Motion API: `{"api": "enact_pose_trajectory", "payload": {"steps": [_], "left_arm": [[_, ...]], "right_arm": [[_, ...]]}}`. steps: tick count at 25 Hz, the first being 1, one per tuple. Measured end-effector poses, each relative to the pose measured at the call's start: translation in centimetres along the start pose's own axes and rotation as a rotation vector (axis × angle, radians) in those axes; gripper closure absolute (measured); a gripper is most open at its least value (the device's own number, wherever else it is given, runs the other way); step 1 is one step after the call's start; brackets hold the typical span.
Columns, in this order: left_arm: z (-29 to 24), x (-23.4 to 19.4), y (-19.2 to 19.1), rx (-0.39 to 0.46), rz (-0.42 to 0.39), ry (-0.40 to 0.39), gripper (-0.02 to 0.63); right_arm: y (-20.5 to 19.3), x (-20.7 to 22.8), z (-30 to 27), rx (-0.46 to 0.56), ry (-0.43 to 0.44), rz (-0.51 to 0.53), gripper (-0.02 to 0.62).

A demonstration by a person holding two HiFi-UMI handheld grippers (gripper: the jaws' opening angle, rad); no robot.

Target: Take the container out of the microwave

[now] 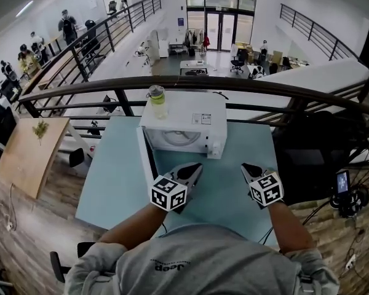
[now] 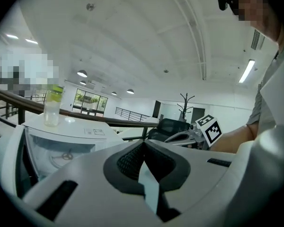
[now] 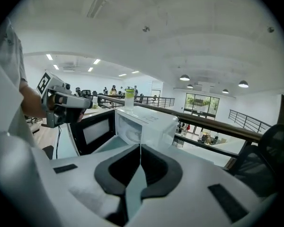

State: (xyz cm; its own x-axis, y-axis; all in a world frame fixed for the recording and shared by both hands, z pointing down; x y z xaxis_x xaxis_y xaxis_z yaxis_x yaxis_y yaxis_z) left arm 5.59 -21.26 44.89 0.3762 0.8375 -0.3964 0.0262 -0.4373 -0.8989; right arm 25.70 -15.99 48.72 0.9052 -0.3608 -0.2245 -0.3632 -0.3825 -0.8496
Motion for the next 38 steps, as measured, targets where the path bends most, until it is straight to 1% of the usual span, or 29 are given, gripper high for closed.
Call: {"api": "enact_pose_trajectory", "payload": {"steps": [6,13,15,18,25,33,38], "left_arm": [[3.8,-0.3,1.6,0.04,-0.01,0.03,0.592],[7.9,-1.3,2.4,0.073,0.015,0.073,0.592],[9.0,-1.6,2.6,0.084,0.02,0.087,0.592],[10.6,-2.1,2.9,0.096,0.002,0.106,0.592],[13.9,-2.9,3.2,0.108,-0.006,0.127,0.592],[16.7,-3.6,4.0,0.128,-0.013,0.14,0.592],[17.4,-3.9,3.8,0.141,-0.002,0.145,0.592]], "right_arm": [[2.6,-2.0,-0.3,0.027,0.029,0.035,0.577],[4.9,-4.8,-0.4,0.073,0.068,0.042,0.577],[5.4,-5.6,-0.3,0.085,0.079,0.039,0.577],[6.2,-6.6,-0.2,0.113,0.092,0.023,0.578],[8.5,-8.9,0.5,0.199,0.126,-0.008,0.578],[10.2,-9.3,2.1,0.257,0.119,-0.052,0.578],[10.6,-9.2,2.5,0.281,0.122,-0.068,0.58]]}}
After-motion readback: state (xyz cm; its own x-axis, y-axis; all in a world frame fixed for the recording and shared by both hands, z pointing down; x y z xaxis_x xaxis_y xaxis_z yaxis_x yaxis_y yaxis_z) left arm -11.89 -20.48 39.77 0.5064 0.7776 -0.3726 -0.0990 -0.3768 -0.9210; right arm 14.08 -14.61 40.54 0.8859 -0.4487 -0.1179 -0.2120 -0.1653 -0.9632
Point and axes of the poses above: the fingertips, and each gripper's own axes: z backward along the fingers, x to its right, y out of its top, the point moved 4 cm from there along z, backward along the fingers, and after that the axes turned 9 degrees about z, right-handed, at the moved point
